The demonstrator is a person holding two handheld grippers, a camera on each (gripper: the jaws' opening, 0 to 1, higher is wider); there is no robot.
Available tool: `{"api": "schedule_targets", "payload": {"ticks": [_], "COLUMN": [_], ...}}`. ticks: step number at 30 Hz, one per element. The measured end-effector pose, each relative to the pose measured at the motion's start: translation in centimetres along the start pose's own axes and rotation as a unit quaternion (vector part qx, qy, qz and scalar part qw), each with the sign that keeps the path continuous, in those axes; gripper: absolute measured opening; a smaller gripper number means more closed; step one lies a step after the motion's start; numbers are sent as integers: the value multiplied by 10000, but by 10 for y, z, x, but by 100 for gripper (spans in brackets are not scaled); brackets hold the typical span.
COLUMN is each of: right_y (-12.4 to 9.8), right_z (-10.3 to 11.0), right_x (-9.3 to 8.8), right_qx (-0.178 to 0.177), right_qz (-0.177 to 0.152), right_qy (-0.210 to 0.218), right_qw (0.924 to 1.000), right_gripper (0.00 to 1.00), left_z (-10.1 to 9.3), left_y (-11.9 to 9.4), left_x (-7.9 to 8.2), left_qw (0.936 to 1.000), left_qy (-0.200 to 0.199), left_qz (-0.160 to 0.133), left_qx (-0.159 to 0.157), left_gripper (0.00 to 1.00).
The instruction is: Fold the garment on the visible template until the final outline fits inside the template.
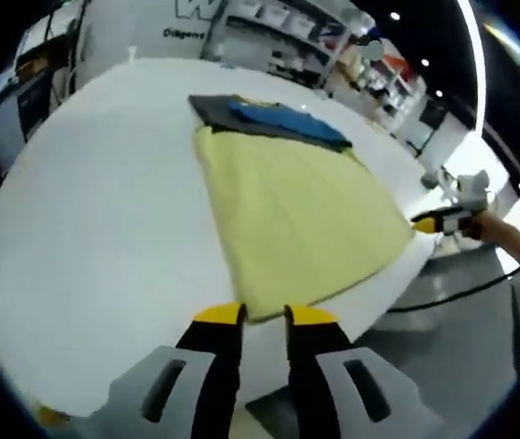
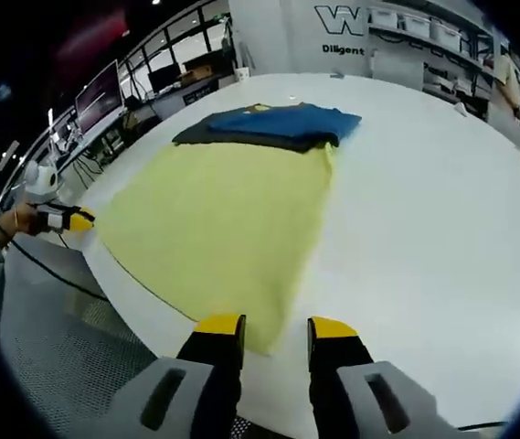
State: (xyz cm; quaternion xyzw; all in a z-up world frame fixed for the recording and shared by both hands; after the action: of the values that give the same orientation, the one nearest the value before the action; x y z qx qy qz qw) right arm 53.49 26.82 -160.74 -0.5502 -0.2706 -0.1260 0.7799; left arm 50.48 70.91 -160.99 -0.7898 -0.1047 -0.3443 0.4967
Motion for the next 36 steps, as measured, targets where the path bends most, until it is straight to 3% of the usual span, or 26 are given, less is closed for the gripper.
{"api": "schedule_targets", "payload": {"ticks": [3, 7, 15, 20, 24, 29, 31, 34, 36], "right_y": [-1, 1, 3, 2, 0, -7, -11, -21, -28], "right_z": [1, 2, 11, 8, 8, 9, 9, 21, 17], "right_x": [-3, -1, -4, -3, -4, 1, 4, 13, 15], "right_qx": [-6, 15, 66, 149, 156, 318, 411, 728, 704], "right_qz": [59, 165, 261, 330, 203, 164, 95, -202, -150], "right_qy": [-8, 13, 2, 61, 168, 192, 248, 630, 547], "right_qw": [10000, 9999, 9996, 9993, 9995, 9992, 9988, 9952, 9959], "right_gripper": [18, 14, 8, 0, 0, 0, 0, 0, 0], "left_z": [3, 3, 5, 9, 11, 6, -1, -7, -6], "left_y": [-4, -5, 1, 3, 4, -2, -15, -25, -30], "left_x": [-4, -4, -2, -4, -6, -5, 5, 12, 15], "left_qw": [9998, 9997, 9992, 9985, 9965, 9971, 9968, 9970, 9967], "left_qy": [-155, -154, -348, -499, -787, -709, -711, -625, -617], "left_qz": [-88, 2, -123, -108, -149, -122, -357, -453, -527], "left_qx": [76, 174, 172, 203, 222, 227, 76, 13, 12], "left_gripper": [7, 2, 4, 1, 1, 1, 1, 0, 0]}}
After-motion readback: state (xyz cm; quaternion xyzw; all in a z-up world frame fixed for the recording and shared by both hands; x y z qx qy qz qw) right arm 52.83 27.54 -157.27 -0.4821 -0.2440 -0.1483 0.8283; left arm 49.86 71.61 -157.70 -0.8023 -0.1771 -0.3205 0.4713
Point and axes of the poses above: the point that each gripper's makers call its tool centre point, and the gripper's own axes: y roughly forward along the fingers, z roughly to its left, x roughly out of its top, the point moved 9 cm from there along -y, roughly backward along the fingers, and after that the axes turned 9 degrees about y, right-handed, at the moved point
